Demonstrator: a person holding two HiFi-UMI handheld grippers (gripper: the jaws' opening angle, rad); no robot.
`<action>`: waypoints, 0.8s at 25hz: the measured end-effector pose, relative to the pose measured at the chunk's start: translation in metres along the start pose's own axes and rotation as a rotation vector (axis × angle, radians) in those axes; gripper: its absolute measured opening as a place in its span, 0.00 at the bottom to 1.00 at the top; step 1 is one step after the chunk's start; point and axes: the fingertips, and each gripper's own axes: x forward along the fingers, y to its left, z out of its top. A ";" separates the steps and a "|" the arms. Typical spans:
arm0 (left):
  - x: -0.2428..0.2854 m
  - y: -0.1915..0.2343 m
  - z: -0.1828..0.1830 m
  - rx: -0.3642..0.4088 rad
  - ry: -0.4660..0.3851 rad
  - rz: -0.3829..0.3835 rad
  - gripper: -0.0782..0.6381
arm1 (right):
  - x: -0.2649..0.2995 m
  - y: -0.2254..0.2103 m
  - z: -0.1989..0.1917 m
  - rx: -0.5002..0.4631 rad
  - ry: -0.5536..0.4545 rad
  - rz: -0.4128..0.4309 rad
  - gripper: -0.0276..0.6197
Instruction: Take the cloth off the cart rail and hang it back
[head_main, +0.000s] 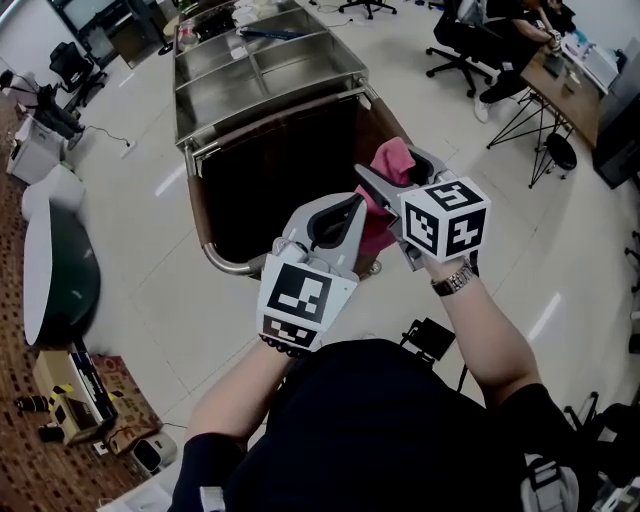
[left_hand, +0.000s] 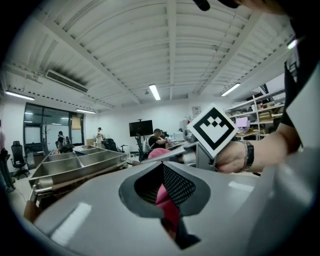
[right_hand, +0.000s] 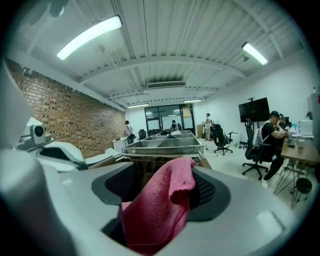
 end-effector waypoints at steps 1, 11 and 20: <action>0.006 -0.008 -0.004 0.015 0.028 -0.031 0.11 | 0.000 -0.001 0.000 0.006 -0.003 0.003 0.52; 0.039 -0.021 -0.064 0.236 0.302 -0.072 0.26 | 0.002 -0.001 0.010 0.038 -0.008 0.037 0.52; 0.044 0.028 -0.057 0.123 0.265 0.086 0.14 | -0.011 -0.003 0.018 0.043 -0.021 0.090 0.51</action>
